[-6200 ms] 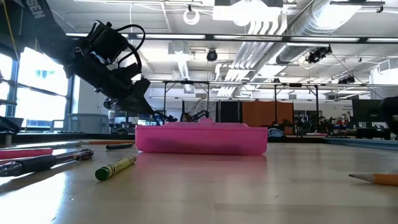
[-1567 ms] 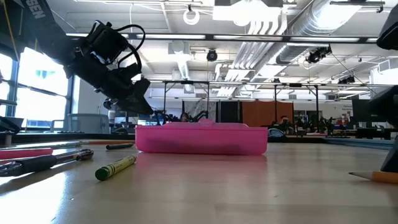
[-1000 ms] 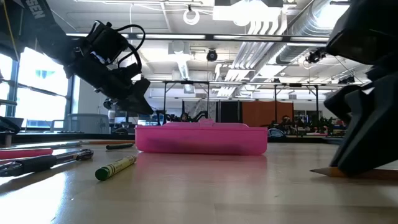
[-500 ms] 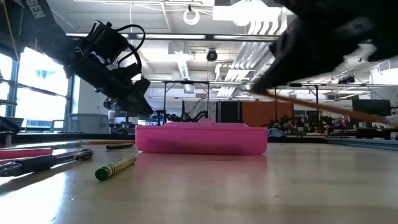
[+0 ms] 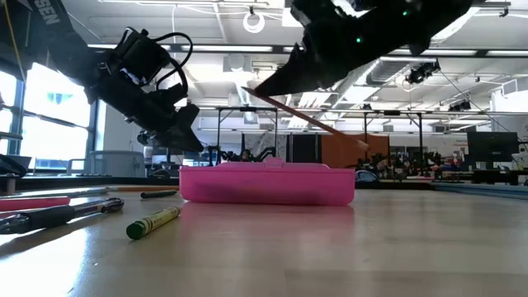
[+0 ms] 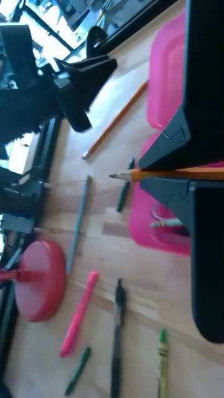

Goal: Pick & place school supplies into a supply box
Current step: Put the bottom orange pencil into the pink supply box, then put the top dark green crayon into the pink supply box

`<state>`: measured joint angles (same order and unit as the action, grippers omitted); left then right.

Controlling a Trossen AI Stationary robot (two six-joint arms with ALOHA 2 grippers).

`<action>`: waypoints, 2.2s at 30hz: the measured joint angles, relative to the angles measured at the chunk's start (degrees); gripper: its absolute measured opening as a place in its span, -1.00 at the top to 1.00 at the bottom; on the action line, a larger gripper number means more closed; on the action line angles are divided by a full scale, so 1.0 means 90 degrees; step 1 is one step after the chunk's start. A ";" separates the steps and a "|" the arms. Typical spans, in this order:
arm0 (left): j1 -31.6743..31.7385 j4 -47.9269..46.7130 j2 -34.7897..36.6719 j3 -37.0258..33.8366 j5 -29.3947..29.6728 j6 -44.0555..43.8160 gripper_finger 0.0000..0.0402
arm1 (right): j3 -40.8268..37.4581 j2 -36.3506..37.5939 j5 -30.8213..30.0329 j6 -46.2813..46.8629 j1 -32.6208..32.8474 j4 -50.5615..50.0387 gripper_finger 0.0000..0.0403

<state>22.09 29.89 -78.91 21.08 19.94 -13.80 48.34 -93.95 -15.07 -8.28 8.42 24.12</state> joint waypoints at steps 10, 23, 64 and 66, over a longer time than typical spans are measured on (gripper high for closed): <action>0.0002 0.0000 0.0000 0.0000 0.0000 0.0002 0.25 | 0.0005 0.0000 0.2297 -0.0426 -0.0597 0.1394 1.00; 0.0002 0.0000 0.0001 0.0000 0.0000 0.0000 0.25 | -0.0044 -0.1261 0.1527 0.0147 -0.0774 0.1957 1.00; 0.0001 0.0000 0.0000 0.0000 0.0000 0.0001 0.25 | -0.0044 -0.1261 0.1066 0.0207 -0.0697 0.2716 0.50; 0.0000 0.0000 0.0000 0.0000 0.0000 0.0002 0.25 | -0.0044 -0.1081 0.1068 0.0205 -0.0602 0.2726 0.50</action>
<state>22.09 29.89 -78.91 21.08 19.94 -13.78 47.94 -103.68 -5.45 -6.44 3.00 48.65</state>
